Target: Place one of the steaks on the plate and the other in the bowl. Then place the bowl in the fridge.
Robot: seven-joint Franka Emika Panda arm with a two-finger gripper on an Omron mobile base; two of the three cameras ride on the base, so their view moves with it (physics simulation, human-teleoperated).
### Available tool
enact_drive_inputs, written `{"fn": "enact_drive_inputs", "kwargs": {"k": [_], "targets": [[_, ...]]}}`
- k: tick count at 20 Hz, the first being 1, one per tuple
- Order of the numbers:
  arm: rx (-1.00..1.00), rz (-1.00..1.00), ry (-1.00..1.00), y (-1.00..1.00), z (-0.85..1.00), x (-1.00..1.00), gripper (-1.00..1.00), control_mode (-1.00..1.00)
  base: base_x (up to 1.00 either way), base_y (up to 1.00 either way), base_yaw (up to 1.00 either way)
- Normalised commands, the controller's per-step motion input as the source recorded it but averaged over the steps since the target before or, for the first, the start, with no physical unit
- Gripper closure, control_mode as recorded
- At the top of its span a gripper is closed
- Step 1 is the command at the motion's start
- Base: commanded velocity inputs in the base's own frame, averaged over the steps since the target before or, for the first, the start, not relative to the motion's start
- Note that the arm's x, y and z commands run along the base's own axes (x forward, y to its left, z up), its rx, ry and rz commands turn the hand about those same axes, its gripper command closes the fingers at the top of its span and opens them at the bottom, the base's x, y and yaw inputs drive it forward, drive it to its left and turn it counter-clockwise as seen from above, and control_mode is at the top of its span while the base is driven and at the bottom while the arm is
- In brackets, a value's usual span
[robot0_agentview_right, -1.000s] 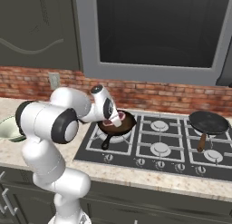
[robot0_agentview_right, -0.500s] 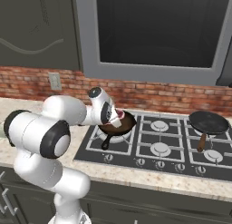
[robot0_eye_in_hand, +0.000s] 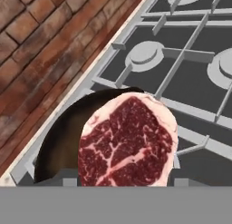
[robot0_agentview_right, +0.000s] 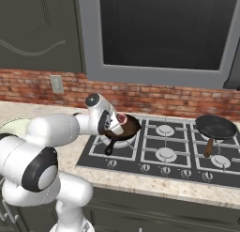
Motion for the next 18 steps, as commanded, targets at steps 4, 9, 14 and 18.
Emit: {"fn": "enact_drive_inputs", "kwargs": {"k": [4, 9, 14, 18], "targets": [[0.0, 0.0, 0.0, 0.16, 0.43, -0.52, 1.0, -1.0, 0.0, 0.0, 0.0], [0.0, 0.01, 0.0, 0.37, 0.5, -0.54, 1.0, -1.0, 0.0, 0.0, 0.0], [0.01, 0.1, 0.04, 0.54, 0.41, -0.47, 1.0, -1.0, 0.0, 0.0, 0.0], [0.15, 0.08, 0.06, 0.51, 0.18, -0.14, 1.0, -1.0, 0.0, 0.0, 0.0]]}}
